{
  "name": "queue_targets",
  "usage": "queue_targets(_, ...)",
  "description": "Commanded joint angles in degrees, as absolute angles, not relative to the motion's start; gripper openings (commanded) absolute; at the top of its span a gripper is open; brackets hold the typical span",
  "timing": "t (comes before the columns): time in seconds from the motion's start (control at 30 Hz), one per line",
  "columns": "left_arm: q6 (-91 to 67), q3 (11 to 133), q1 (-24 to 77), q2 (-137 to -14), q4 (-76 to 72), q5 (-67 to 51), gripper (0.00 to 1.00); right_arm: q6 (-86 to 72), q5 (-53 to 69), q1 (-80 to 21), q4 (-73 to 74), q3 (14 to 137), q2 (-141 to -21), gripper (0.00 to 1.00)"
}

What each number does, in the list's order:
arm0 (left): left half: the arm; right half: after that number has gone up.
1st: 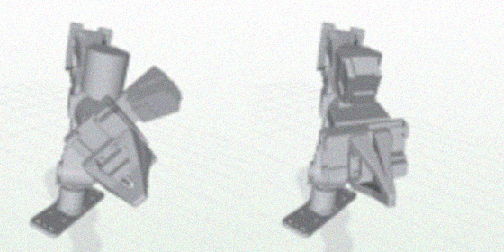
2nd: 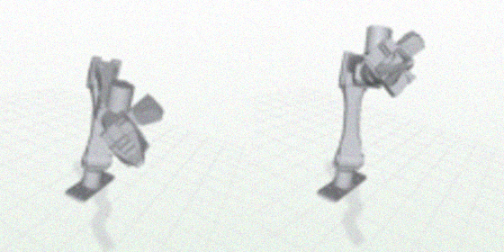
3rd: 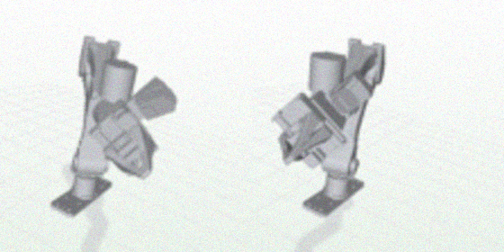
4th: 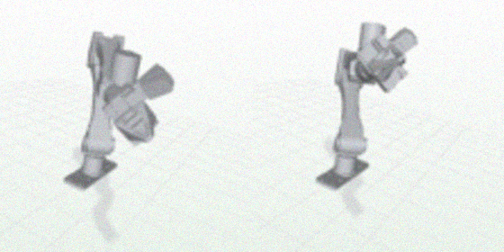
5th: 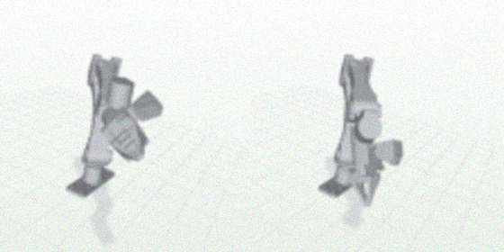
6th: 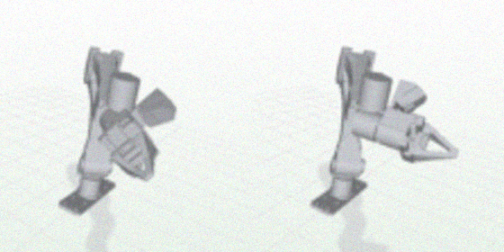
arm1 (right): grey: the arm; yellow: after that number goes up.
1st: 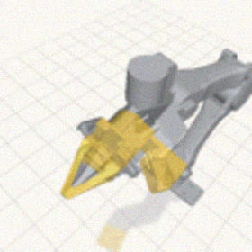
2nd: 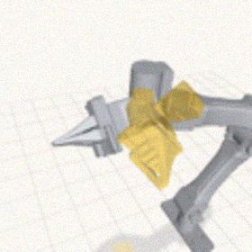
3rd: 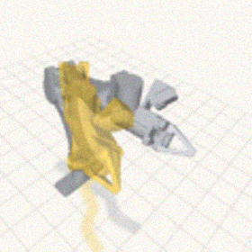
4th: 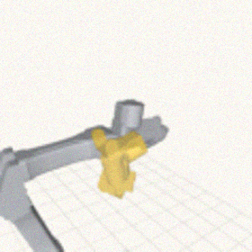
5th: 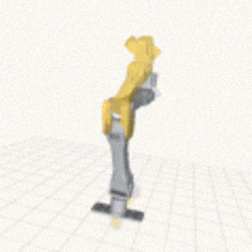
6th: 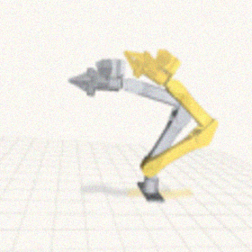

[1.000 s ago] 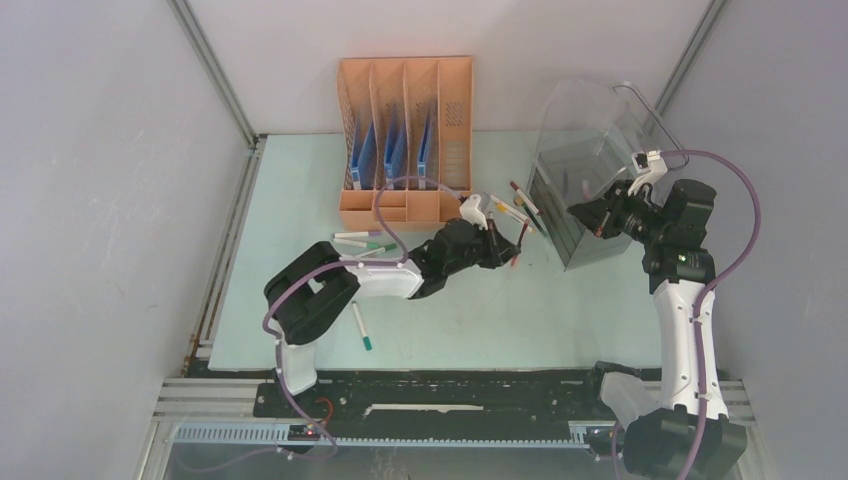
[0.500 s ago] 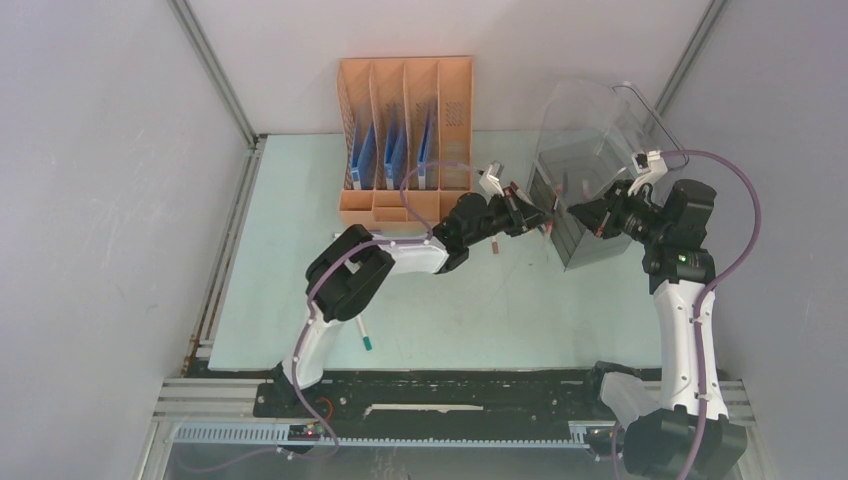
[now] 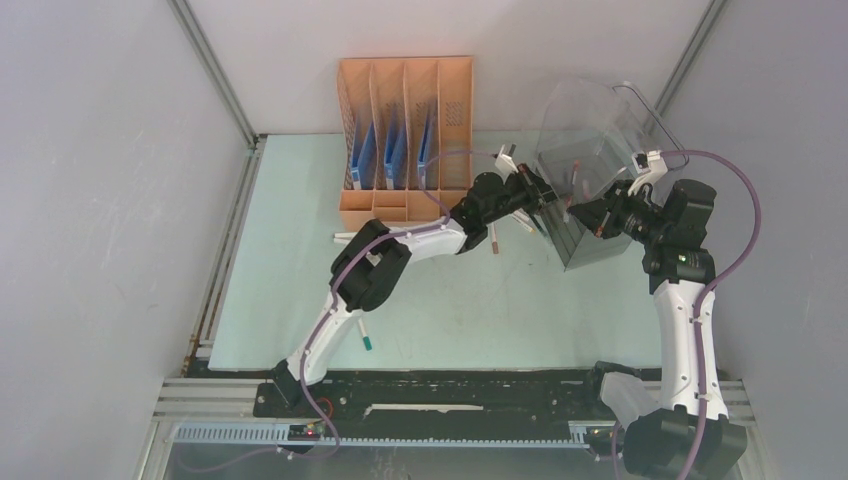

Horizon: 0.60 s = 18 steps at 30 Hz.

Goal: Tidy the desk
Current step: Place the stationery in the storage box.

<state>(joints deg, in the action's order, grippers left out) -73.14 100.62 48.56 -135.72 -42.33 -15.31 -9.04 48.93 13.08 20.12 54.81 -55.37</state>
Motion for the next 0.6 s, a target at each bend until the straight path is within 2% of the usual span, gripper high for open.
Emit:
queue_targets(0.0, -75.5, 107.5, 48.4, -138.2, -36.7, -15.0, 0.0, -7.2, 53.0, 11.7, 18.5, 57.8, -53.0, 0.09)
queue_targets(0.1, -75.3, 111.6, 48.4, -140.0, -31.4, -13.8, 0.01, -7.2, 52.9, 11.6, 18.5, 57.9, -53.0, 0.09)
queue_targets(0.23, -75.3, 117.3, 48.4, -142.2, -24.3, -12.1, 0.08, -7.2, 52.9, 11.6, 18.5, 57.9, -53.0, 0.09)
queue_targets(0.5, -75.1, 122.2, 48.5, -143.0, -17.0, -8.2, 0.34, -7.2, 53.0, 11.6, 18.5, 57.9, -52.9, 0.09)
queue_targets(0.57, -74.6, 123.6, 48.4, -143.4, -16.2, -8.1, 0.37, -7.2, 53.0, 11.6, 18.5, 57.9, -53.0, 0.09)
